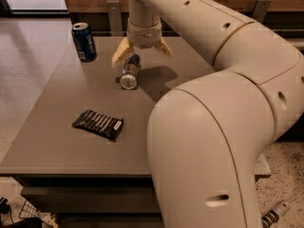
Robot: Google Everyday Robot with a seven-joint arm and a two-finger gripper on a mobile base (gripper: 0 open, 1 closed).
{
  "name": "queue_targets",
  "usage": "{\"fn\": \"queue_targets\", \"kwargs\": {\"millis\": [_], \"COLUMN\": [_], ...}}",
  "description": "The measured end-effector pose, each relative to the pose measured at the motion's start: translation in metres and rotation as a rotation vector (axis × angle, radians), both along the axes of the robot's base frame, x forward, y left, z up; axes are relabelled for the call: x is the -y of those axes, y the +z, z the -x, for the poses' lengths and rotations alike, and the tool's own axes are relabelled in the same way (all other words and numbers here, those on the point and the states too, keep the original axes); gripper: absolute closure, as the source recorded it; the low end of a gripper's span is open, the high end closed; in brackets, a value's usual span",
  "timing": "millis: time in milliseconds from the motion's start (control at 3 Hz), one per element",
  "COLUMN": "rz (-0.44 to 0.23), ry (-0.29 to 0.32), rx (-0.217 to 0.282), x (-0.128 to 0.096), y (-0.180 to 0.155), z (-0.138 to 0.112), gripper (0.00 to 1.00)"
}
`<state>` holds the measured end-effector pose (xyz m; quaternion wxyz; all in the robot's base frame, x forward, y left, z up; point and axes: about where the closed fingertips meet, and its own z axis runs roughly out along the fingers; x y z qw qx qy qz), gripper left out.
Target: Place redbull can upright
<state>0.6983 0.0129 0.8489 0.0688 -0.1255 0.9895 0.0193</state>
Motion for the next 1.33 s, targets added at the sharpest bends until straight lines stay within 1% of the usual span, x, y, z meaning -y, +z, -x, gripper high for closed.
{"fn": "queue_targets", "kwargs": {"millis": [333, 667, 1000, 1333], "rz": [-0.032, -0.057, -0.058, -0.052], "ry": [0.018, 0.003, -0.046, -0.066], "rx": [-0.019, -0.042, -0.049, -0.045], "x": [-0.015, -0.02, -0.017, -0.02], "y": [-0.008, -0.019, -0.025, -0.028], "z": [-0.004, -0.003, -0.004, -0.01], "gripper": [0.0, 0.0, 0.03, 0.26]}}
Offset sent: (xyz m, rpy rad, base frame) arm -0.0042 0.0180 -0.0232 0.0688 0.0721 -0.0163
